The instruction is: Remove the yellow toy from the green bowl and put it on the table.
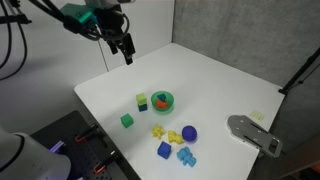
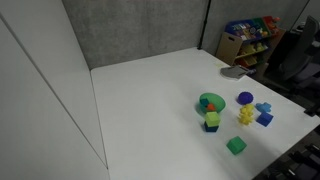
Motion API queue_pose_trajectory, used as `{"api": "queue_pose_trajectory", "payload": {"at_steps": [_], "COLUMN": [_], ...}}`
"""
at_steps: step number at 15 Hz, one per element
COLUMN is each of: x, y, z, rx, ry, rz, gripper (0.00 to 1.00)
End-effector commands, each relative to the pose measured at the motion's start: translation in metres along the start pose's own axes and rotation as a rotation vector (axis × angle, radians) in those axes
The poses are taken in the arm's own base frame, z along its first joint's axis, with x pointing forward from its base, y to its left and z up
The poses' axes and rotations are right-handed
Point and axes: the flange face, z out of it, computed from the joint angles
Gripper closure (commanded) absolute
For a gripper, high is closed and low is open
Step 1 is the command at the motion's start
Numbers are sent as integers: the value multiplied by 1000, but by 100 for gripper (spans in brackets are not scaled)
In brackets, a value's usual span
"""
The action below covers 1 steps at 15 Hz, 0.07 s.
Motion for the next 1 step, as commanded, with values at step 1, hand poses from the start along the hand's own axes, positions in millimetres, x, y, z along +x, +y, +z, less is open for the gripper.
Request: {"api": "queue_pose_trajectory", "payload": {"at_steps": [1], "x": [0], "y": [0], "z": [-1], "rx": [0], "ry": [-1], "rz": [0], "gripper": [0]}}
